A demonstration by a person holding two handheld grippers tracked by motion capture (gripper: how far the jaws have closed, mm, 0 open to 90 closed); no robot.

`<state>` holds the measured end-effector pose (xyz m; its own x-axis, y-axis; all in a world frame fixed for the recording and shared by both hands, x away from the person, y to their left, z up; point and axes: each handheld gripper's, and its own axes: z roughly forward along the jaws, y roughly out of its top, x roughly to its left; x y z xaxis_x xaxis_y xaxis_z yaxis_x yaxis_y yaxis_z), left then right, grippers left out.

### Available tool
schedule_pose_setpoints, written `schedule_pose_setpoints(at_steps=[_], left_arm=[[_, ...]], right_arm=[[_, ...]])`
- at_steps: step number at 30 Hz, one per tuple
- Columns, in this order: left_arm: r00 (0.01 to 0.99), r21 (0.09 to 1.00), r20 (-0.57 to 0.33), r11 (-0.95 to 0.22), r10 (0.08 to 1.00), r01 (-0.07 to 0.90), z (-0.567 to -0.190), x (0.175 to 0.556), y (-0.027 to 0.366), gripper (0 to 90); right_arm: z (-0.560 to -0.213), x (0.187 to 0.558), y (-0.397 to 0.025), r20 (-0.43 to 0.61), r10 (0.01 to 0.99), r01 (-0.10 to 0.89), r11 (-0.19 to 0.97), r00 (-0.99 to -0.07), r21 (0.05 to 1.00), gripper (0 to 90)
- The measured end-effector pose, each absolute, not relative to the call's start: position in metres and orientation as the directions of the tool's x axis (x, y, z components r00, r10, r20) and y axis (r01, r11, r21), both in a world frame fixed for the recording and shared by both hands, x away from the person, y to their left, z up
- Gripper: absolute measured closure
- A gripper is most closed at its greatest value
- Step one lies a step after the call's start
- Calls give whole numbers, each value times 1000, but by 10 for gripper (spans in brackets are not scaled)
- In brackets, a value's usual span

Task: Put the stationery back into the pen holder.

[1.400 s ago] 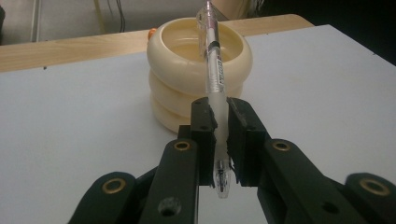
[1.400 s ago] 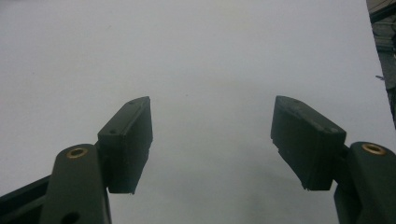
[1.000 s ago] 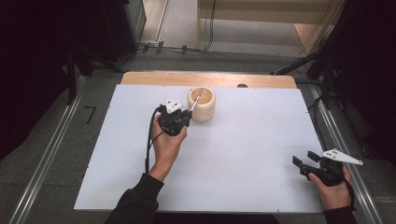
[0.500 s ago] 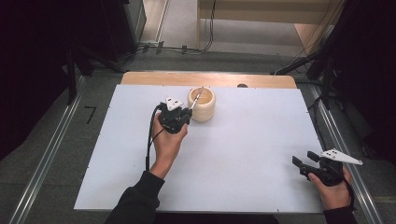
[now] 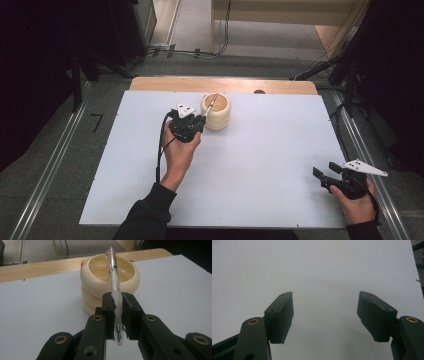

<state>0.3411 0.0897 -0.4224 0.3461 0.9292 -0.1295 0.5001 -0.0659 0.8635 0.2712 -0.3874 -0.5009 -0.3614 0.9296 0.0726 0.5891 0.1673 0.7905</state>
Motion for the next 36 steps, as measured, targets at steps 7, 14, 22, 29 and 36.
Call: schedule_pose_setpoints(at_steps=[7,14,22,29,36], left_arm=[[344,867,-131,-61,930,494,-420,341,89,813],[339,874,-129,-55,932,483,-415,344,90,812],[329,886,-130,-39,935,462,-409,349,88,813],[326,889,-138,-28,935,457,-406,356,86,821],[323,892,-144,-18,935,452,-405,360,84,806]], right_arm=[[-501,271,-387,73,930,591,167,-360,790,283],[-501,271,-388,74,930,590,166,-361,790,283],[-501,271,-388,73,930,591,167,-361,789,283],[-501,271,-389,73,930,590,167,-361,790,283],[-501,271,-389,74,930,590,166,-361,790,283]])
